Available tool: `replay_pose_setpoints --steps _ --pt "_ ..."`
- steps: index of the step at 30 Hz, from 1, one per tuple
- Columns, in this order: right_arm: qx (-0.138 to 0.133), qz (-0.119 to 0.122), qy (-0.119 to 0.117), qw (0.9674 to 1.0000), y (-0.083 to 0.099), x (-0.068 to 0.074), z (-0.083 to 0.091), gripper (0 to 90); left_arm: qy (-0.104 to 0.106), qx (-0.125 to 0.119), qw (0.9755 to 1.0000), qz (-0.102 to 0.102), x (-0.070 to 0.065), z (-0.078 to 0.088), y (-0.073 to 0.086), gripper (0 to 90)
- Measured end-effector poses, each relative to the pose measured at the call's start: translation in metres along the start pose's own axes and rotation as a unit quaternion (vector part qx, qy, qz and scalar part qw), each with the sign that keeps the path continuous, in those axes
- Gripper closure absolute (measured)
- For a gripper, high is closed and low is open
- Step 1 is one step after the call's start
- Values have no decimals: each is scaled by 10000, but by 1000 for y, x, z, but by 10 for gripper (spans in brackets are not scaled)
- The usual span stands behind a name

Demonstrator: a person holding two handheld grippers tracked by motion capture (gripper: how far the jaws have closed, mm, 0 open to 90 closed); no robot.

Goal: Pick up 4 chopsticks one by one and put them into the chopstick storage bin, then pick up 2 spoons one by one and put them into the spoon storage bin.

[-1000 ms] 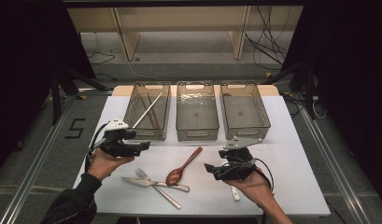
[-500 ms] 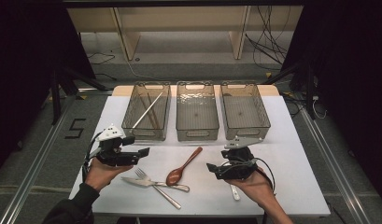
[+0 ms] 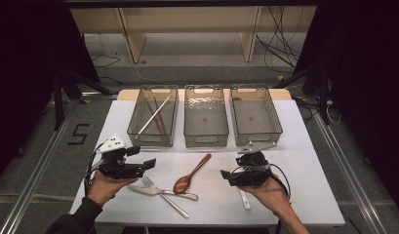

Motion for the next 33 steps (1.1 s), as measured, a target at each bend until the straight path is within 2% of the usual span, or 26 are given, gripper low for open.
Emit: replay_pose_setpoints --steps 9,15,19,22,25,27,29,33 --pt "219 60 110 9997 5 -2 -4 293 -28 -48 10000 -36 -2 5 3 161" --pt "357 22 313 9989 9 -12 -4 291 -2 -79 9999 -119 -5 5 3 162" --pt "559 -33 431 9975 14 -20 -5 291 -40 -128 9998 -157 -7 6 1 162" --pt "751 -77 525 9958 21 -25 -6 291 -29 -182 9997 -179 -10 7 -1 162" --pt "925 -72 622 9937 27 -29 -8 291 -24 -135 9996 -248 -12 8 3 162" --pt "1027 -10 653 9926 29 -27 -10 292 -39 -104 9996 -266 -12 10 5 162" --pt "1159 43 645 9911 32 -24 -12 295 -60 -172 9995 -245 -12 12 4 162" --pt "1475 104 690 9866 42 -20 -17 295 -79 -240 9994 -242 -12 15 3 162"
Point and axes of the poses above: each handheld gripper's, and its own axes: z roughly backward along the jaws, y roughly out of its underside, x roughly to its left, the point moved 8 cm from there along -z, roughly forward along the jaws, and after that the axes turned 7 degrees about -x, right-handed, at the moved point
